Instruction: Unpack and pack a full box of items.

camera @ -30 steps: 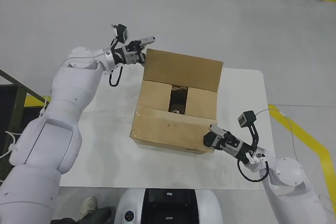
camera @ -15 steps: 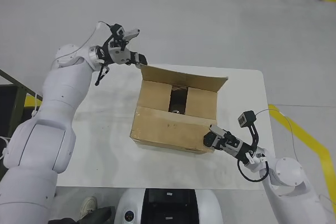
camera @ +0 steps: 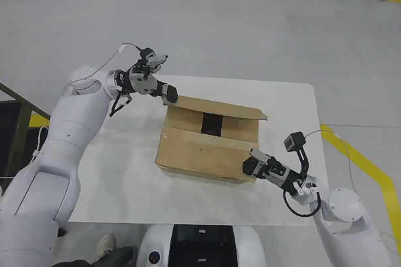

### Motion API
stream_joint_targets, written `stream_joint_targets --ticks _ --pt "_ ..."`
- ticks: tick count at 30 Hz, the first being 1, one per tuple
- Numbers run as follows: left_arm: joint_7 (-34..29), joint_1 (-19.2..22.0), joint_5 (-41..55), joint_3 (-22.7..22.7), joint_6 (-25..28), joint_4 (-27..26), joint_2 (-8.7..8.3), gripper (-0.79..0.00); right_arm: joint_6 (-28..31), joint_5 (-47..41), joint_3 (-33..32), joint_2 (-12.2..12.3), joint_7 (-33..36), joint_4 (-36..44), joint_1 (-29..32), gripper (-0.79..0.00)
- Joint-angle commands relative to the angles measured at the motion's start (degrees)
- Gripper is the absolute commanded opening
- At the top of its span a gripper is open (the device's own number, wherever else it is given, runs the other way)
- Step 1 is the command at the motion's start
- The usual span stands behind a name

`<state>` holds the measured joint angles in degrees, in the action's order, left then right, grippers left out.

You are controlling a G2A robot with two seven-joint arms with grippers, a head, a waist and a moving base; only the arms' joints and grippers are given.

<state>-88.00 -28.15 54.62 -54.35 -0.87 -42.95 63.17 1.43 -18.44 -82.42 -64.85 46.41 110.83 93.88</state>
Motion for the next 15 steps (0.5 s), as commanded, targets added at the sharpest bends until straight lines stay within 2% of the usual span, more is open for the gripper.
stream_joint_targets --ticks 1,6,15 --pt "0.0 -0.8 -0.4 1.1 -0.2 -1.2 -1.07 0.0 0.0 0.0 0.0 0.0 0.0 0.0 0.0 0.0" --pt "0.0 -2.0 -1.0 4.2 0.8 -1.8 -3.38 0.0 0.0 0.0 0.0 0.0 0.0 0.0 0.0 0.0" --pt "0.0 -1.9 2.8 8.3 2.0 -2.5 -5.91 0.0 0.6 -0.5 0.0 -0.1 -4.0 0.7 -2.4 0.0"
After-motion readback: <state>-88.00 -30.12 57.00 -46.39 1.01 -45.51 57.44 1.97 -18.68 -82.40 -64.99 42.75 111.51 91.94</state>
